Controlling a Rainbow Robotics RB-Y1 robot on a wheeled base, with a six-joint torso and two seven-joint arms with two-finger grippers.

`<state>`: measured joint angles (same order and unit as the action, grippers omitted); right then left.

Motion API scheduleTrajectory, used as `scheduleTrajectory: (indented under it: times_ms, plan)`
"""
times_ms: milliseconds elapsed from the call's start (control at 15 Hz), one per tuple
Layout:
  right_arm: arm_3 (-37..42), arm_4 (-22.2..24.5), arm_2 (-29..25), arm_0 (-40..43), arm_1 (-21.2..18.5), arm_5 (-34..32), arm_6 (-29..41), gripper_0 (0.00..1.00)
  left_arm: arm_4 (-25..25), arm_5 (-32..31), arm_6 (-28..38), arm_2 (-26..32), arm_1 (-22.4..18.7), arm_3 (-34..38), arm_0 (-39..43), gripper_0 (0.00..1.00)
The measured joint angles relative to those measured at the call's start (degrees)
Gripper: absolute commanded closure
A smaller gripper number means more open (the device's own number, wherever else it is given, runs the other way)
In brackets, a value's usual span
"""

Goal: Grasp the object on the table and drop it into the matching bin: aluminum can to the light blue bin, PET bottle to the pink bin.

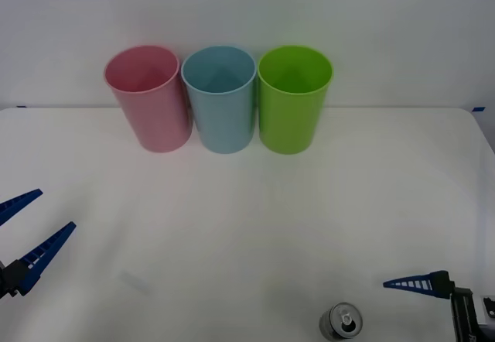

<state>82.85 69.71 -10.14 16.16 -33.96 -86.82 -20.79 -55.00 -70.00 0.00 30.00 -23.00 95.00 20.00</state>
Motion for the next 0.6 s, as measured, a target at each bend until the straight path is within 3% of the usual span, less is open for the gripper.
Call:
scheduleTrajectory:
  times_ms: [600]
  plan:
    - [-9.29,0.24,4.81,-4.09,2.15,-1.69,-8.14,0.00,0.00,0.00,0.00,0.00,0.00,0.00,0.00,0.00]
